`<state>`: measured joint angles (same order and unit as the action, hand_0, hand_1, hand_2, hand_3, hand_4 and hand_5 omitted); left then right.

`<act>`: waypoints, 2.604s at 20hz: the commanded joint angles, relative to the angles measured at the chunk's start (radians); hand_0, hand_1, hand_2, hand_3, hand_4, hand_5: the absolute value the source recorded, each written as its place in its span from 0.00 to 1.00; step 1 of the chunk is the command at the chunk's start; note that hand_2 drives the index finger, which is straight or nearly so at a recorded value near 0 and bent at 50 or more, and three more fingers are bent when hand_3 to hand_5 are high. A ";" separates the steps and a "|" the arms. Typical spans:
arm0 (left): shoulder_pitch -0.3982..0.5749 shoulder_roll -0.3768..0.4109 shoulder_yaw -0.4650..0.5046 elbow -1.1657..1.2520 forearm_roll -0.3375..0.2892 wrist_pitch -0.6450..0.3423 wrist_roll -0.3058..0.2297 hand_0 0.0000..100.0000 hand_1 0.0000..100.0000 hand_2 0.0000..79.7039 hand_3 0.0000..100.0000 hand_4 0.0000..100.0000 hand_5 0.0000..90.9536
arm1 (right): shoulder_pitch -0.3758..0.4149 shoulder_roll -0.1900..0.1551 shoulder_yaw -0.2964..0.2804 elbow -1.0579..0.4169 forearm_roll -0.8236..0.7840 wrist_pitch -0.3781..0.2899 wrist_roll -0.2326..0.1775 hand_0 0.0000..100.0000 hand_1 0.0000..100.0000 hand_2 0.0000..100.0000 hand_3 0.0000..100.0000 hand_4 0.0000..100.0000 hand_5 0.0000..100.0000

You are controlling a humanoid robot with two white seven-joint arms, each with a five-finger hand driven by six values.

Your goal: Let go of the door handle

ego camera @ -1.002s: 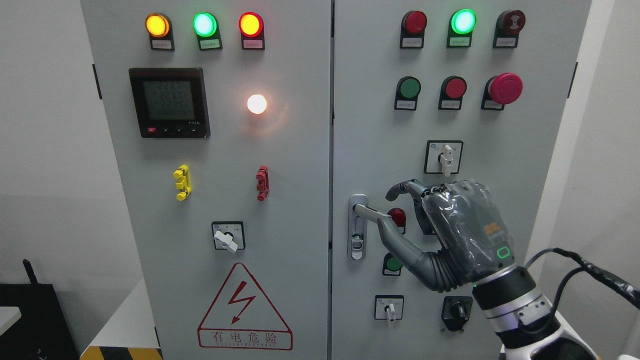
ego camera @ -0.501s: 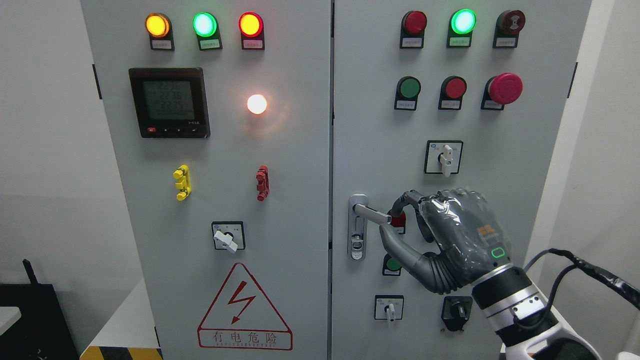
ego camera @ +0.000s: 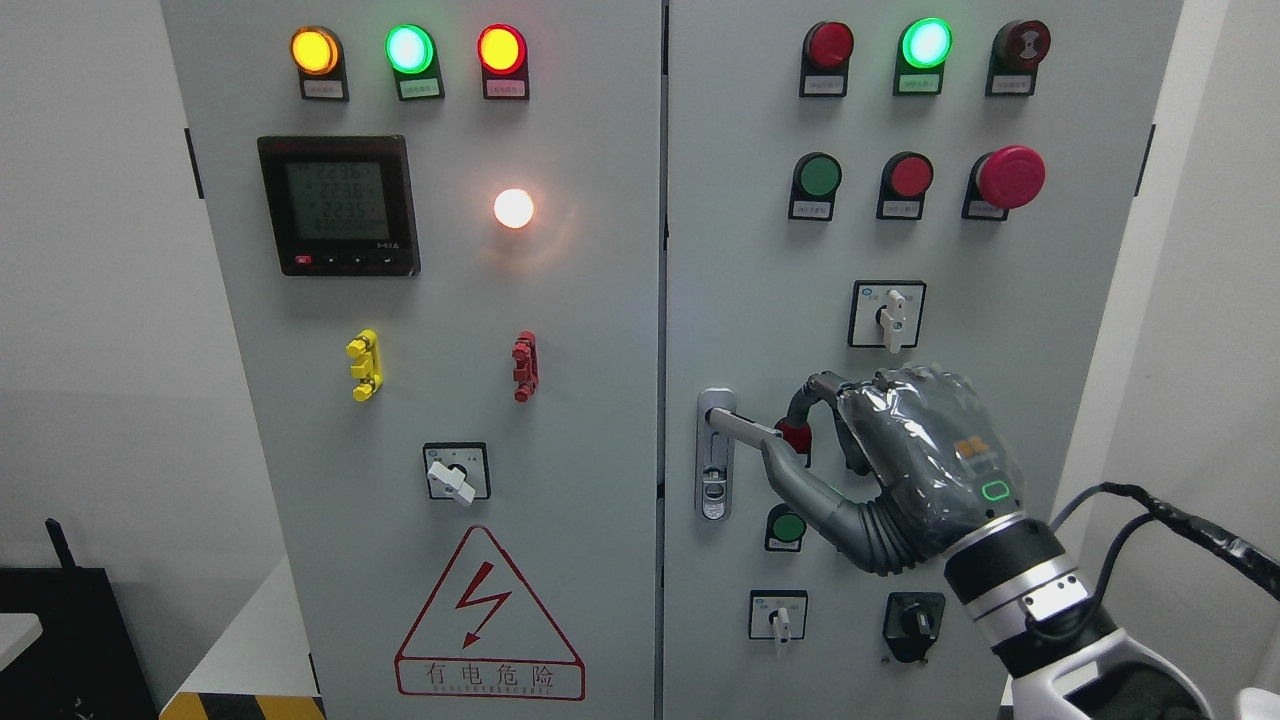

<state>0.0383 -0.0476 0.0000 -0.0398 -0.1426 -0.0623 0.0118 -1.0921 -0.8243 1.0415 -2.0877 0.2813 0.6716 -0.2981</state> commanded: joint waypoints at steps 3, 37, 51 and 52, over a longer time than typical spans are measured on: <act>0.000 0.000 -0.025 0.000 0.000 -0.001 0.001 0.12 0.39 0.00 0.00 0.00 0.00 | -0.038 0.007 0.006 0.000 -0.059 -0.007 -0.001 0.52 0.16 0.48 1.00 1.00 1.00; 0.000 0.000 -0.025 0.000 0.000 -0.001 0.001 0.12 0.39 0.00 0.00 0.00 0.00 | -0.080 0.057 0.002 0.052 -0.165 0.052 0.062 0.53 0.27 0.43 1.00 1.00 1.00; 0.000 0.000 -0.025 0.000 0.000 0.001 0.001 0.12 0.39 0.00 0.00 0.00 0.00 | -0.078 0.093 0.000 0.097 -0.162 0.077 0.080 0.54 0.28 0.42 1.00 0.99 1.00; 0.000 0.000 -0.025 0.000 0.000 -0.001 0.001 0.12 0.39 0.00 0.00 0.00 0.00 | -0.078 0.093 0.000 0.100 -0.162 0.077 0.080 0.54 0.28 0.42 1.00 0.99 1.00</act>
<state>0.0383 -0.0476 0.0000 -0.0399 -0.1426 -0.0627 0.0117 -1.1716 -0.7507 1.0424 -2.0183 0.1183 0.7465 -0.2180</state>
